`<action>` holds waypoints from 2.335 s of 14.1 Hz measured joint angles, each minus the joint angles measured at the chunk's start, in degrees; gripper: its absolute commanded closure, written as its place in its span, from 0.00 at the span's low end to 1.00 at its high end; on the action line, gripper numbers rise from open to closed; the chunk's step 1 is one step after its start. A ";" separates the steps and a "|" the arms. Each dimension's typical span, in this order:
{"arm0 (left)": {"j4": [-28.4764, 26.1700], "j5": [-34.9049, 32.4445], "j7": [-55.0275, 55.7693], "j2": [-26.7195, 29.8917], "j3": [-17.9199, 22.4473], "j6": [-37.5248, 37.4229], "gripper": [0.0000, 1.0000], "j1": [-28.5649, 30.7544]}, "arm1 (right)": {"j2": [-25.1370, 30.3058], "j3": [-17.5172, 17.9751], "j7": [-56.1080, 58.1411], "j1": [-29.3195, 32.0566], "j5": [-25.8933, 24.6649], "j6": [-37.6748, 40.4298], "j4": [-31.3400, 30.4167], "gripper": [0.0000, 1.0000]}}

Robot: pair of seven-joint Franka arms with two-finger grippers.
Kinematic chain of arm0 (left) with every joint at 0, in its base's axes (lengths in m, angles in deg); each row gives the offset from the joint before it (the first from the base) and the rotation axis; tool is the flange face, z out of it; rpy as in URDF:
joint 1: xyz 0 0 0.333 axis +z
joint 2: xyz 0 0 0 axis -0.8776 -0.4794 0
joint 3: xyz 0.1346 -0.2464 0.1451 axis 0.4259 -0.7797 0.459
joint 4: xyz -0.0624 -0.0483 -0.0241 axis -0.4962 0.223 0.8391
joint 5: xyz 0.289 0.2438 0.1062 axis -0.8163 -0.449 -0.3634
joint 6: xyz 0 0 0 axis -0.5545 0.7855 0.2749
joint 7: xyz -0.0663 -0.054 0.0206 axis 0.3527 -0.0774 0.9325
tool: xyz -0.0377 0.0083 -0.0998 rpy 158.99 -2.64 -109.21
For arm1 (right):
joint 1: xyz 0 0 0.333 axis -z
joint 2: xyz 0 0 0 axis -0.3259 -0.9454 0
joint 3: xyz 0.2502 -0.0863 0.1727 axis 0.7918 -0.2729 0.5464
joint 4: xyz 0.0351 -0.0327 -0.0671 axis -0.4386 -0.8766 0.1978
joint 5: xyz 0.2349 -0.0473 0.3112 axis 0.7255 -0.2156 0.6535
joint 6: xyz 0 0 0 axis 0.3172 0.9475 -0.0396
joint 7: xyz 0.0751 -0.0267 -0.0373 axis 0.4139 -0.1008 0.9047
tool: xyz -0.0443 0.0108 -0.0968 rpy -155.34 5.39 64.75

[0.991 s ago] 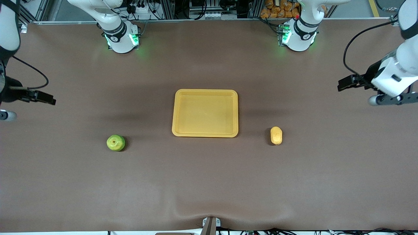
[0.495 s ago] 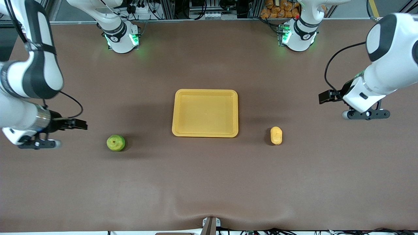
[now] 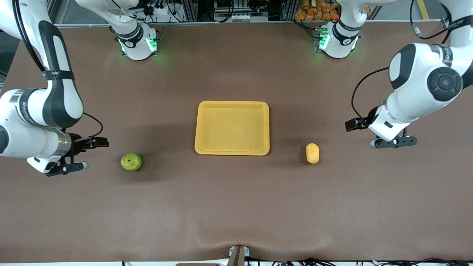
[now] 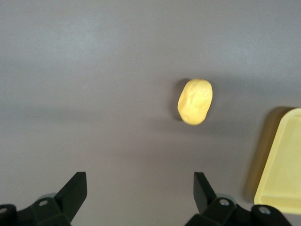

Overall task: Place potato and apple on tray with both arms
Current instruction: 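Reach the right gripper to the apple while the left gripper reaches the potato, then close the right gripper on the apple while the left gripper grasps the potato, then carry the apple with the right gripper while the left gripper carries the potato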

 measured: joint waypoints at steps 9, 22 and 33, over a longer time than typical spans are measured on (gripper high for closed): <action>-1.17 0.00 10.01 -9.10 -0.08 11.67 0.00 -2.70 | -10.46 0.36 2.62 -4.67 0.33 -15.63 -2.65 0.00; -1.33 -2.43 10.79 -19.78 -0.14 23.21 0.00 -8.23 | -9.84 0.24 8.65 -5.25 0.33 -26.82 -10.48 1.00; -1.21 -7.64 10.82 -23.41 0.13 26.33 1.00 -8.43 | -3.48 1.57 -15.31 -17.42 0.78 -17.43 -10.34 1.00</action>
